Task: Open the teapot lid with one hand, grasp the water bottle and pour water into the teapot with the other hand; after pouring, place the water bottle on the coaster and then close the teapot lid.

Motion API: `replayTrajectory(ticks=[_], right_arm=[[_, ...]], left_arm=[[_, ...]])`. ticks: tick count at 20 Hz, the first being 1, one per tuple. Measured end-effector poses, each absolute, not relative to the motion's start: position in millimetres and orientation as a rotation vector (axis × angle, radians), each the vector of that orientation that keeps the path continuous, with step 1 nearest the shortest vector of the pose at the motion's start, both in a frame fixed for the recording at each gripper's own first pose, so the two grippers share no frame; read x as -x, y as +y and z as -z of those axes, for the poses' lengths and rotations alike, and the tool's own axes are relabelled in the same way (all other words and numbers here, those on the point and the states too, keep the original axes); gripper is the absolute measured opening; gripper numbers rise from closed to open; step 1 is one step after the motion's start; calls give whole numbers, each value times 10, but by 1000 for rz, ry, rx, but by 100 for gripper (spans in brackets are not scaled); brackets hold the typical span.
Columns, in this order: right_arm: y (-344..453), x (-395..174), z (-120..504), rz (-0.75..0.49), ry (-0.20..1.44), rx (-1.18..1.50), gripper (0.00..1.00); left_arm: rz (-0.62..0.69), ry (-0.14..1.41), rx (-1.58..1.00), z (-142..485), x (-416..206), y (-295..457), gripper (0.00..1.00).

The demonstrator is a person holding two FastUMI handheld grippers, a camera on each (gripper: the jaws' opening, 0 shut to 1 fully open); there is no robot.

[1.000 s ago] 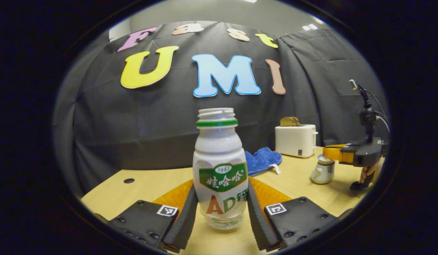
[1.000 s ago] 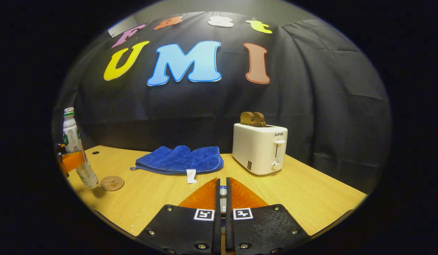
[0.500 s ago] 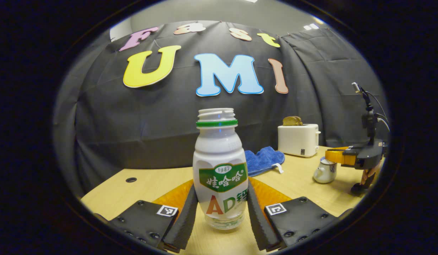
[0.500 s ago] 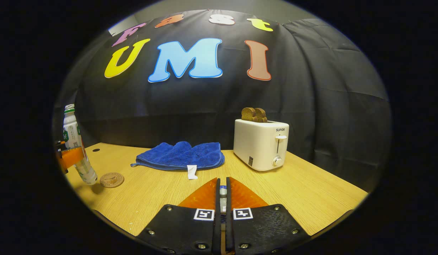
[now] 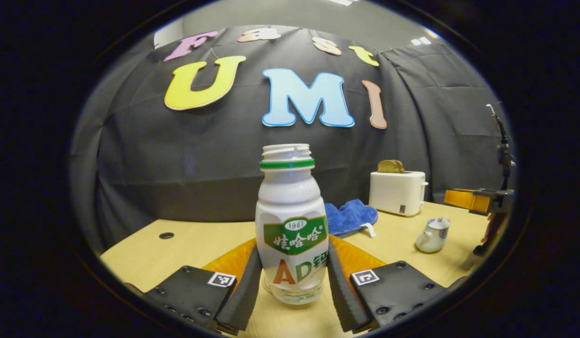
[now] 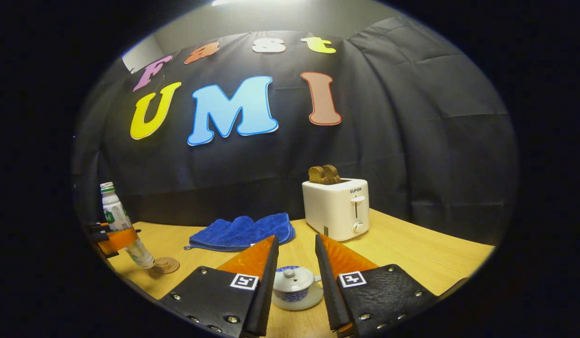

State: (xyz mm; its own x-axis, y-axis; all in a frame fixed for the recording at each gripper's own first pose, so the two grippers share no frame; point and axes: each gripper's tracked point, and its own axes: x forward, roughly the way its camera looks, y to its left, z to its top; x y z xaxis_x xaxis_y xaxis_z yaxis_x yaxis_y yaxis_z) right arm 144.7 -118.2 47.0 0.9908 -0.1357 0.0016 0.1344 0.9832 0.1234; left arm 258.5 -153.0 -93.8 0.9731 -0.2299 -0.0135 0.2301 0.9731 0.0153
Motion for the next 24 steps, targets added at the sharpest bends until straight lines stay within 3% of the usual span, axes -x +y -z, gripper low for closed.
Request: replayTrajectory(ticks=[1, 11, 18, 20, 24], right_arm=[[-1184, -1443, -474, 136, -11, -124, 48], [-1177, -1386, -588, 122, -44, -154, 48], [-1095, -1409, -500, 105, -18, -137, 48], [-1040, -1418, -469, 92, -8, -124, 48], [-945, -1418, -423, 66, 5, -100, 48]], left_arm=[[232, 10, -15, 941, -2621, -1543, 80], [218, 106, -6, 1164, -2700, -1512, 75], [225, 108, -1, 1159, -2685, -1511, 81], [215, 96, 8, 1129, -2694, -1501, 100], [201, 105, -2, 1162, -2685, -1482, 100]])
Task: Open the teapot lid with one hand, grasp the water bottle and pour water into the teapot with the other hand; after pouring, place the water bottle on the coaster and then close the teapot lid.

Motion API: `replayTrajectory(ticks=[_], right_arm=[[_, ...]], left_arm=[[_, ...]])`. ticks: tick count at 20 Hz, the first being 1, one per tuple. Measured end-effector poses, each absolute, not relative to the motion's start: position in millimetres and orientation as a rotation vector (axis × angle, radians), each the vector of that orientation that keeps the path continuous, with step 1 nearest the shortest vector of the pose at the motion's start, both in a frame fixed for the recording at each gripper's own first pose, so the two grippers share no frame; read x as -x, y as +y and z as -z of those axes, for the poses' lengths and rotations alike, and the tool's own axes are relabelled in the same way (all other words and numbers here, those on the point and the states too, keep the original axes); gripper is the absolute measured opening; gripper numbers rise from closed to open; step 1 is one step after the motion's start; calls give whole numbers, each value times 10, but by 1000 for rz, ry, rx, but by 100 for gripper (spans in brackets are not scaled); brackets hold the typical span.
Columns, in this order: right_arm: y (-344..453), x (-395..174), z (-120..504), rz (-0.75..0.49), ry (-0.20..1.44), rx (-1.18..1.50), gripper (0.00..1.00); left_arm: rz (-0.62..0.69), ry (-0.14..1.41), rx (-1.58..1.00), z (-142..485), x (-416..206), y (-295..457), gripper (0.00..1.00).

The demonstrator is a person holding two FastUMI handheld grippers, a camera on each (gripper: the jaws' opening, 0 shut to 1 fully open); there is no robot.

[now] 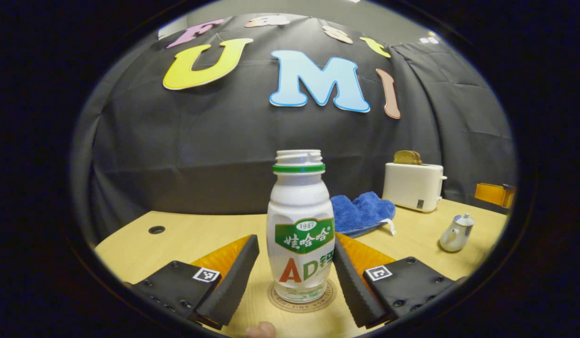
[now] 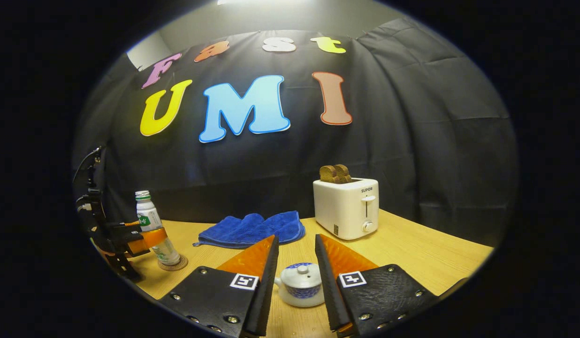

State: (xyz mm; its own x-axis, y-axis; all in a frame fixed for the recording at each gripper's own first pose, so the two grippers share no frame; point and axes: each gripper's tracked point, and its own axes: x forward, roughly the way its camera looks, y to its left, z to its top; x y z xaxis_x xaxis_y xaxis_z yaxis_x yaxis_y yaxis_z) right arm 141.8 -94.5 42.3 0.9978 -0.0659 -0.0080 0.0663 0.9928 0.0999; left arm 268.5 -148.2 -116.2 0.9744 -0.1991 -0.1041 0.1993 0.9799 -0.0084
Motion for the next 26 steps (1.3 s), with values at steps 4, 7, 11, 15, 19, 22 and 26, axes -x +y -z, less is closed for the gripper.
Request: replayTrajectory(ticks=[4, 7, 11, 15, 19, 22, 26], right_arm=[[-837, -1352, -527, 53, -45, -67, 48], [-637, -1320, -522, 10, -59, -14, 48], [-367, -1243, -465, -41, -52, 38, 48], [-9, -983, -420, -111, -16, 23, 48], [207, -599, -206, -131, 47, 30, 59], [297, -290, -122, -123, 46, 52, 89], [210, -37, -106, -44, -6, 87, 95]], left_arm=[[191, 93, -25, 1136, -2668, -1443, 100], [178, 92, -29, 1119, -2626, -1427, 100], [136, 60, -51, 1037, -2491, -1324, 100], [142, -18, -77, 889, -2231, -1363, 100], [161, -56, -73, 836, -2024, -1480, 100], [196, -24, -4, 981, -1851, -1660, 100], [178, -6, 17, 1062, -1774, -1656, 100]])
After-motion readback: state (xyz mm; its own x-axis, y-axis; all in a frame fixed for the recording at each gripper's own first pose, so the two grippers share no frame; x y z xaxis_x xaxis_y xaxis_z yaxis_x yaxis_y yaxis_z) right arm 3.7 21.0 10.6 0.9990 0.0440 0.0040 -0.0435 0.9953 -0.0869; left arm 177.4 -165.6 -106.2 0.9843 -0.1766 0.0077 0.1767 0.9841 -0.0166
